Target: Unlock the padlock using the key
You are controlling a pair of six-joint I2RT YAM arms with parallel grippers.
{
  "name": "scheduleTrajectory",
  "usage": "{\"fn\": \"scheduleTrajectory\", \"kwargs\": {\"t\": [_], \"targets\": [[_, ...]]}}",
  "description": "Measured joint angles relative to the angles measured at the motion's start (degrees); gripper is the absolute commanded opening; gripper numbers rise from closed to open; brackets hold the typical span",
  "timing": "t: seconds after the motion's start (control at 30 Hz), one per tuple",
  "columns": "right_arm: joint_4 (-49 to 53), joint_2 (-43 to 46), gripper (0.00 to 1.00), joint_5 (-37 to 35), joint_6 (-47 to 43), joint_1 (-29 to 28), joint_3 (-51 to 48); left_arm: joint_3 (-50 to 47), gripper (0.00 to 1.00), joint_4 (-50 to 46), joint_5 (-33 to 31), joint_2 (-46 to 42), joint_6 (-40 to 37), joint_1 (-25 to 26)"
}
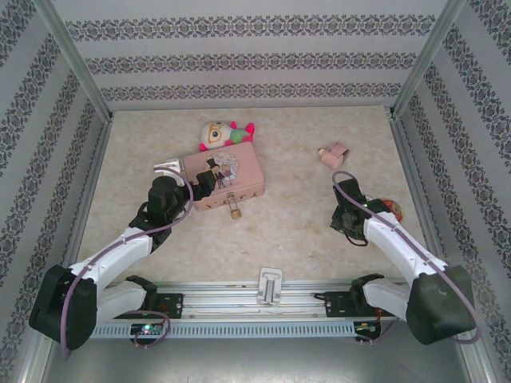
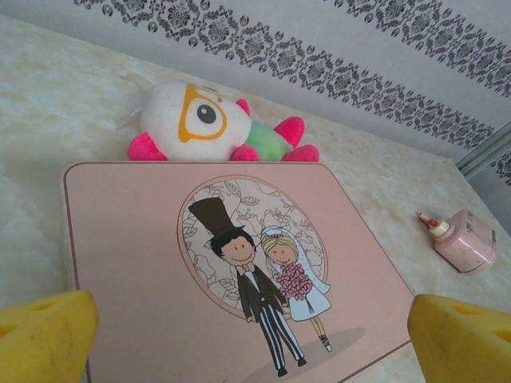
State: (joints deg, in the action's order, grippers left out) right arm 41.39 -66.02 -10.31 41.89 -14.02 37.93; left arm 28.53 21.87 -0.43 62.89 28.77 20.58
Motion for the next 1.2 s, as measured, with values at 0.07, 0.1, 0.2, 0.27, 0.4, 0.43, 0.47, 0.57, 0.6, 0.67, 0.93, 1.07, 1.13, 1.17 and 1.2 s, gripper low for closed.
{"fn": "scheduleTrajectory", "kwargs": {"t": [0.07, 0.1, 0.2, 0.27, 0.4, 0.43, 0.47, 0.57, 0.6, 0.67, 0.93, 1.07, 1.13, 1.17, 1.2], "targets": [[-0.1, -2.9, 0.37, 0.8, -1.0, 0.4, 0.7, 0.0, 0.99, 0.0, 0.0, -0.3, 0.0, 0.0], [-0.2, -4.5, 0.36, 1.0, -1.6, 0.5, 1.2, 0.0, 0.99, 0.0, 0.0, -0.5, 0.0, 0.0], [-0.7, -8.9, 0.34, 1.4, -3.1, 0.8, 3.6, 0.0, 0.99, -0.1, -0.2, -1.6, 0.0, 0.0], [-1.1, -11.0, 0.33, 1.4, -3.9, 1.2, 5.2, 0.0, 0.99, -0.1, -0.5, -2.6, 0.0, 0.0], [-2.4, -13.6, 0.31, 1.5, -5.2, 1.2, 6.9, 0.0, 0.99, -0.2, -1.4, -5.0, 0.0, 0.0], [-2.6, -14.2, 0.30, 1.7, -5.5, 1.4, 7.1, -0.1, 0.99, -0.2, -1.6, -5.5, 0.0, 0.0], [-2.9, -14.7, 0.30, 1.8, -5.8, 1.6, 7.3, -0.1, 0.99, -0.3, -1.7, -5.9, 0.0, 0.0], [-3.5, -16.1, 0.28, 1.9, -6.3, 2.2, 7.4, -0.4, 0.99, -0.7, -1.8, -6.6, 0.0, 0.0], [-3.6, -16.4, 0.27, 1.9, -6.4, 2.3, 7.4, -0.5, 0.99, -0.8, -2.0, -6.7, 0.0, 0.0], [-3.6, -16.9, 0.25, 2.0, -6.5, 2.7, 7.4, -0.7, 0.99, -1.2, -2.2, -6.8, 0.0, 0.0], [-6.1, -17.5, 0.24, 3.7, -7.2, 3.4, 7.2, -0.8, 0.99, -1.8, -2.6, -6.8, 0.0, 0.0], [-7.5, -18.6, 0.24, 4.4, -7.5, 3.4, 7.1, -0.8, 0.99, -1.9, -2.6, -6.8, 0.0, 0.0], [-7.8, -19.6, 0.23, 4.7, -7.6, 3.4, 7.1, -0.8, 0.99, -1.9, -2.6, -6.8, 0.0, 0.0], [-7.8, -20.2, 0.23, 4.7, -7.6, 3.4, 7.2, -0.8, 0.99, -1.9, -2.6, -6.8, 0.0, 0.0], [-7.8, -20.7, 0.23, 4.7, -7.6, 3.4, 7.2, -0.8, 0.99, -1.9, -2.6, -6.8, 0.0, 0.0]]}}
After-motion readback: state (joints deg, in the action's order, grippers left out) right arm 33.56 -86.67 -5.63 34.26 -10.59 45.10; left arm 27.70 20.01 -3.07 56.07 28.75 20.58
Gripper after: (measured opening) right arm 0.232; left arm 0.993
